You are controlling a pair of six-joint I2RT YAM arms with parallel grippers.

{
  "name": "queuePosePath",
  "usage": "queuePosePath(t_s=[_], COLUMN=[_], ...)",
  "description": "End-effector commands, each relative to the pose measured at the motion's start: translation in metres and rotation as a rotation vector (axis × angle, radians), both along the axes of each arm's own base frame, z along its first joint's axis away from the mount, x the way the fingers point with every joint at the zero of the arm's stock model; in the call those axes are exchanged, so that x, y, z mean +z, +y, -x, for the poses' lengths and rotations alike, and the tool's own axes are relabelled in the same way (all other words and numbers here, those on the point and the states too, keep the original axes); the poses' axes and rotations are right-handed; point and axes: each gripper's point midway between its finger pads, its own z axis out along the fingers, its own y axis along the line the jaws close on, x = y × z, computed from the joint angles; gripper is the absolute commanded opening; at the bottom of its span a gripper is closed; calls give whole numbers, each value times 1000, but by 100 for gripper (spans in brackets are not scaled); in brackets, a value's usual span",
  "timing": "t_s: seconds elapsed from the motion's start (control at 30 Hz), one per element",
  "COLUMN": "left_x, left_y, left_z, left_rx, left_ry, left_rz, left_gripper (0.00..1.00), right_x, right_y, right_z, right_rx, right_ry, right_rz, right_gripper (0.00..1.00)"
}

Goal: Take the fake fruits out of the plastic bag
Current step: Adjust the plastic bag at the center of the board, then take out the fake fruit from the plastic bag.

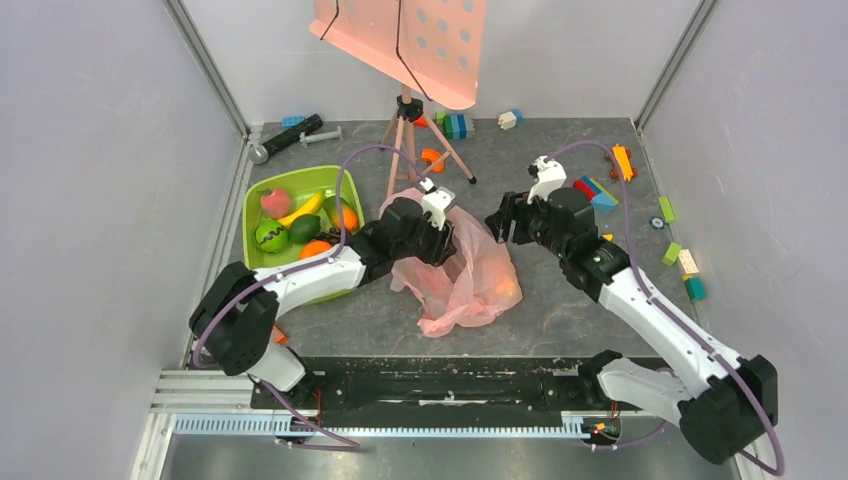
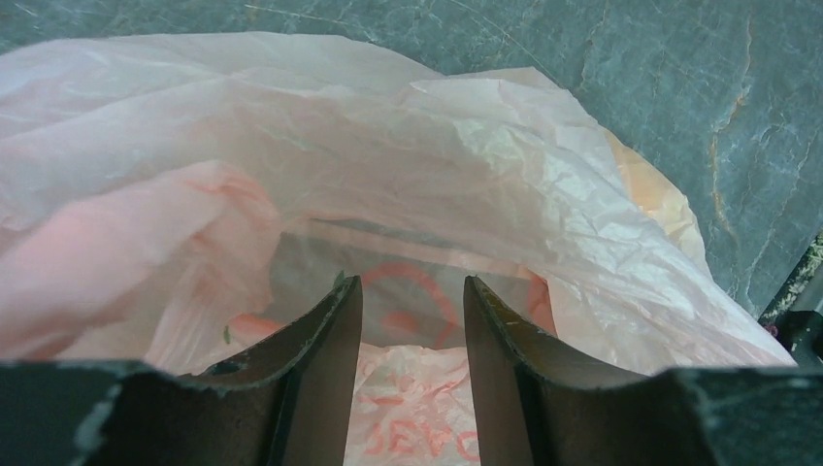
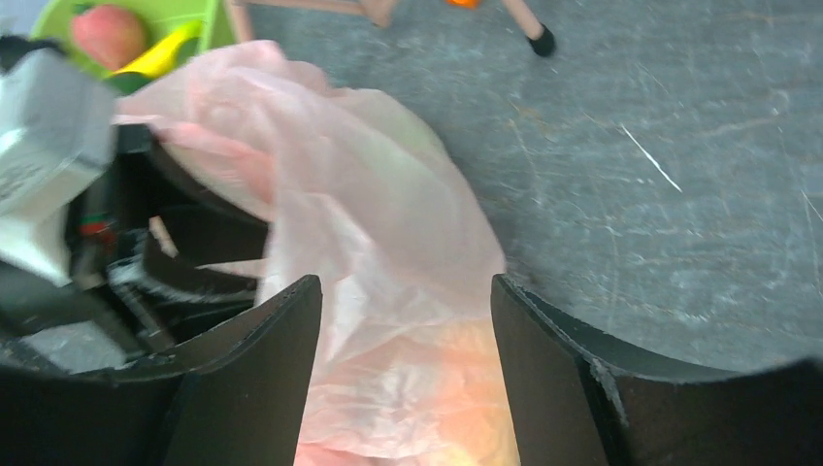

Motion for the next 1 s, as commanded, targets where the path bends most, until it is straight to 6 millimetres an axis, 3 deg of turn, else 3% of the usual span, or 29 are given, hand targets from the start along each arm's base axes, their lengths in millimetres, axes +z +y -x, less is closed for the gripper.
queuePosePath(t_s=[0.0,0.17,0.33,0.47,0.77,0.97], left_x=[3,-7,-10,-10,-21,-28], left_y=[-14,-20,-31,-36,-42,-39], left_z=[0,-2,-7,-13,-24,-31], left_rx=[-43,-38,-41,-29,5,40], left_ry=[26,50,64,57,54,52], left_rz=[25,41,68,92,102,85], left_gripper=[50,51,51,52,54,59], right_x=[-2,-29,-42,-59,-79,-104], right_y=[-12,-18,-10,0,40,62], right_z=[-27,-61,-95,-119,-180,-193], right_rx=[-55,-83,-71,-46,51,126], right_ry=[27,86,113,149,175,229], right_rz=[-38,-59,-29,-10,-49,-106], right_gripper=[67,65,65,64,51,50])
